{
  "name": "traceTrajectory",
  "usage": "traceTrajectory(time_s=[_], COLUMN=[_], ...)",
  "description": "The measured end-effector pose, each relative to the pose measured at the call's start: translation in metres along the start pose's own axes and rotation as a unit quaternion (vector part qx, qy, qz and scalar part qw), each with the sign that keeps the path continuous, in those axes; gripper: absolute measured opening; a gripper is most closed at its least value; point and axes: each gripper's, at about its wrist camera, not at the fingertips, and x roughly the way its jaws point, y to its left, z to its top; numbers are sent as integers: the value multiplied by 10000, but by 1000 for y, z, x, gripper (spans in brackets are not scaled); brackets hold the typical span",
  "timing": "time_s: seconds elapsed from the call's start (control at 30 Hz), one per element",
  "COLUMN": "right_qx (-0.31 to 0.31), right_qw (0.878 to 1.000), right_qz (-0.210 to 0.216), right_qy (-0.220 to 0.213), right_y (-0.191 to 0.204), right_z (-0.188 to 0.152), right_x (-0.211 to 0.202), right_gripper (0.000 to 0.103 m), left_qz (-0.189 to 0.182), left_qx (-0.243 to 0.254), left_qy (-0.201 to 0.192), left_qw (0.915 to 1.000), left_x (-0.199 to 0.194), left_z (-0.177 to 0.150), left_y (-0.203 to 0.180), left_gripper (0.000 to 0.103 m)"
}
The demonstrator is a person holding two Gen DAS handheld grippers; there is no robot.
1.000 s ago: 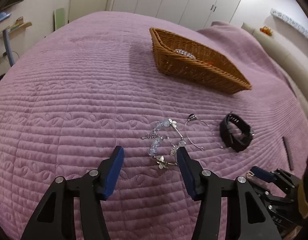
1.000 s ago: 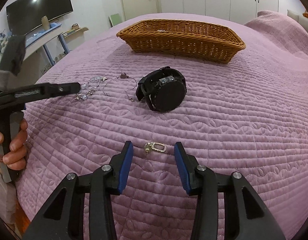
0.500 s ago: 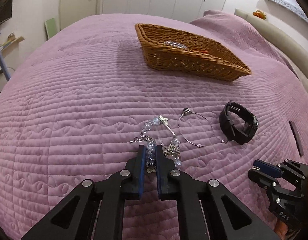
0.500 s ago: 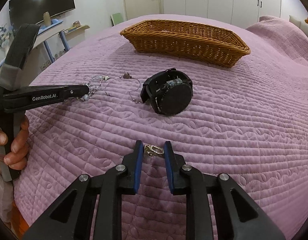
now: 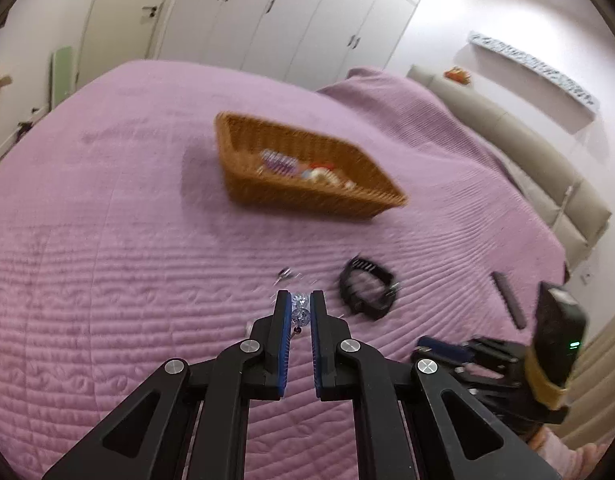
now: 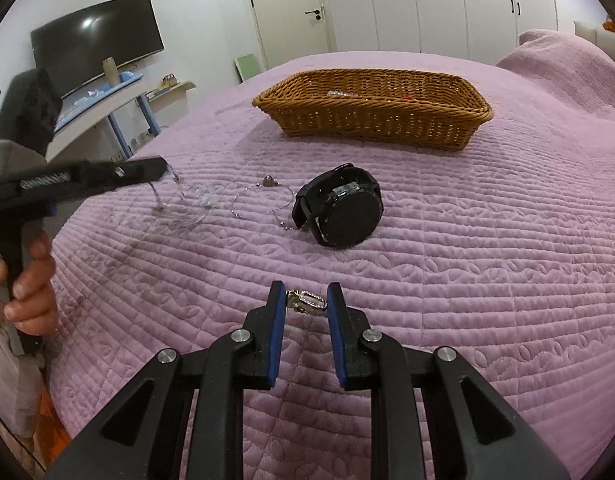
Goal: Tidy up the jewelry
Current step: 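Carry the charm bracelet and clasp charm into the basket and release both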
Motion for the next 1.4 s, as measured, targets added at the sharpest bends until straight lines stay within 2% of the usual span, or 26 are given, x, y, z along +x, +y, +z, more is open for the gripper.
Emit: traceTrajectory(time_s=[0.2, 0.33, 0.57, 0.77, 0.9, 1.03, 1.2, 1.4], right_qx=[69, 13, 13, 192, 382, 660, 874, 1030], right_qw=[9998, 9993, 9961, 9943, 9954, 9965, 9959, 9942], right_qz=[29, -47, -114, -178, -229, -172, -206, -239], right_qy=[-161, -383, -879, -1032, -850, -476, -120, 221], right_y=[-4, -9, -32, -64, -88, -116, -141, -154], right_z=[10, 32, 101, 170, 203, 219, 223, 214], right_x=[-15, -29, -46, -18, 27, 75, 117, 142], right_gripper=[23, 23, 23, 23, 23, 23, 23, 23], left_qz=[-271, -318, -314, -256, -83, 176, 389, 702], left_qx=[250, 414, 656, 619, 451, 237, 137, 178], left_qy=[-320, -477, -711, -926, -921, -788, -473, -298], left_qw=[9988, 9975, 9948, 9934, 9947, 9965, 9980, 9969], left_x=[-29, -31, -10, 37, 81, 128, 168, 187], left_z=[25, 45, 98, 148, 167, 172, 165, 152], left_y=[-21, -35, -56, -61, -47, -23, 0, -2], left_gripper=[9, 9, 9, 9, 9, 9, 9, 9])
